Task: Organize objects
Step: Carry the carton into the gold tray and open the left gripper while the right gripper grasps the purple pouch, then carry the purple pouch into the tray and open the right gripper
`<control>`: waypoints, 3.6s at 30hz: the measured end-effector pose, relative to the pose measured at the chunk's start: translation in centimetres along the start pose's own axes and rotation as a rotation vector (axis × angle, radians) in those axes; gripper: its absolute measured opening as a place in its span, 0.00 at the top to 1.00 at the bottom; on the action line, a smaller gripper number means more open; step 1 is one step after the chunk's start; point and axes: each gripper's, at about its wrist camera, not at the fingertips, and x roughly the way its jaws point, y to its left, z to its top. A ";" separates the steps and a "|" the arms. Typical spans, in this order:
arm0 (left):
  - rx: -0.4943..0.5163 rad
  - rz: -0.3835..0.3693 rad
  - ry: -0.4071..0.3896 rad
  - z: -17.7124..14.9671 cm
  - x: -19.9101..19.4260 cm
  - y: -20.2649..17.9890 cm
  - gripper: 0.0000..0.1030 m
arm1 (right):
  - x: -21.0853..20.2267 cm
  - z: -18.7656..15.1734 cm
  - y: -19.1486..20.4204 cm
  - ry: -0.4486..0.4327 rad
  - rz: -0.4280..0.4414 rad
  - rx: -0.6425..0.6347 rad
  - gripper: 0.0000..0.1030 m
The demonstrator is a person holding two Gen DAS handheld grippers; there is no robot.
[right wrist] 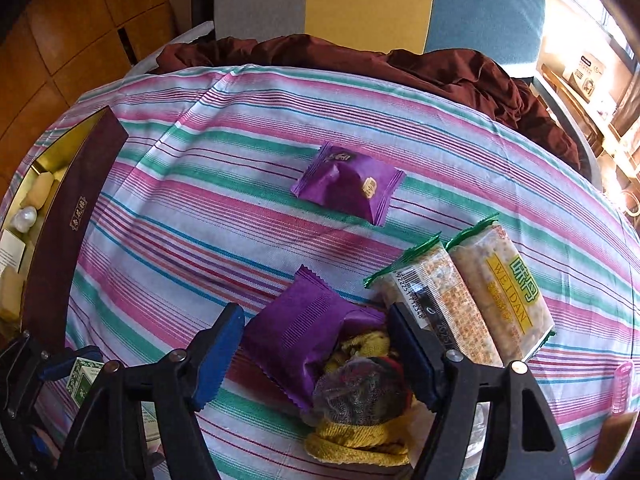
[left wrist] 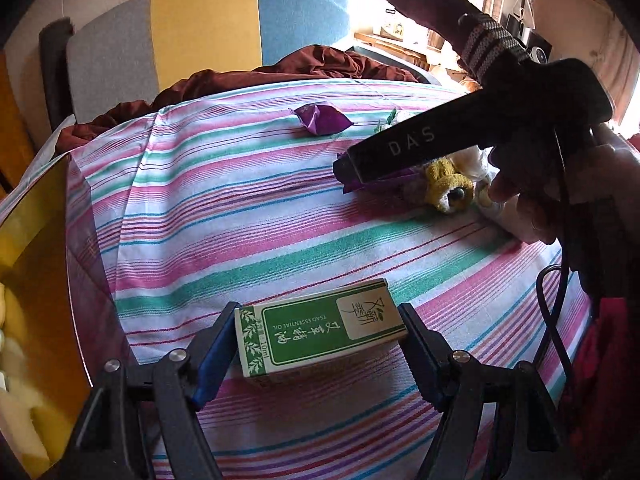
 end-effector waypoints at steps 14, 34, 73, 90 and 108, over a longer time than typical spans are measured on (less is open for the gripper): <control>0.013 0.017 0.003 -0.5 0.5 -0.2 0.25 | -0.1 0.1 0.3 -0.007 -0.014 -0.014 0.32; -0.063 -0.019 -0.130 0.6 -7.0 1.7 0.26 | -0.8 0.0 0.7 -0.043 -0.012 -0.018 0.40; -0.504 0.490 -0.082 -5.2 -11.2 24.2 0.13 | -1.0 -0.2 1.7 -0.060 -0.046 -0.042 0.40; -0.521 0.532 -0.181 -6.4 -16.5 23.1 0.13 | -6.4 1.6 13.2 -0.214 0.167 -0.117 0.40; -0.478 0.686 -0.289 -8.2 -22.2 22.8 0.07 | -1.7 1.9 28.6 -0.077 0.309 -0.259 0.36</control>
